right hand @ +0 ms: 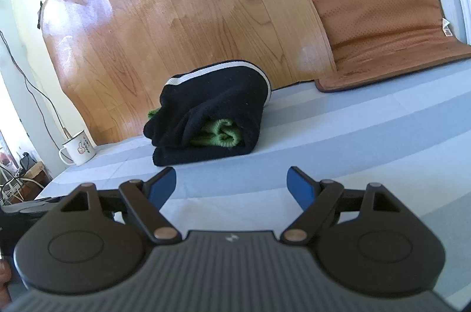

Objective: Fold small clothes

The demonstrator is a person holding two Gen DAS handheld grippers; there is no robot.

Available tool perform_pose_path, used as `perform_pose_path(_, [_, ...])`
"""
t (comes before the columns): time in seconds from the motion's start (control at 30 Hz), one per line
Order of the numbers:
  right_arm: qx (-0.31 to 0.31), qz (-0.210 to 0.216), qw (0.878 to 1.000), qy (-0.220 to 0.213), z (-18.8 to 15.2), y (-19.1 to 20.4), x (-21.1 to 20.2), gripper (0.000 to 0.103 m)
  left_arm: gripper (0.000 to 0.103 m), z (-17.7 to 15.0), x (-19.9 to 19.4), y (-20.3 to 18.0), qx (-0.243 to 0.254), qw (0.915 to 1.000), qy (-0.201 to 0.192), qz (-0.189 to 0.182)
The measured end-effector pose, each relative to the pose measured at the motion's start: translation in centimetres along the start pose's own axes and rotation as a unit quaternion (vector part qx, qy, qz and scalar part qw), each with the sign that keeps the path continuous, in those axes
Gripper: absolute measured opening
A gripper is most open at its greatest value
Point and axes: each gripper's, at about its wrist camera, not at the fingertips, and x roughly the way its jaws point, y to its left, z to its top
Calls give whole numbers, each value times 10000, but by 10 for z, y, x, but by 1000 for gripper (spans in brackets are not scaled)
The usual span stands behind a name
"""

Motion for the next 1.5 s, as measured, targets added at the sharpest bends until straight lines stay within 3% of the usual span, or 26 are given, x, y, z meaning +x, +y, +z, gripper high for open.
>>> perform_pose_path(0.63, [46, -14, 10000, -26, -1, -2, 0, 85, 103, -4, -8, -13, 523, 9985, -129, -7])
perform_pose_path(1.5, [66, -28, 10000, -5, 0, -2, 0, 85, 103, -5, -8, -10, 474, 9989, 28, -42])
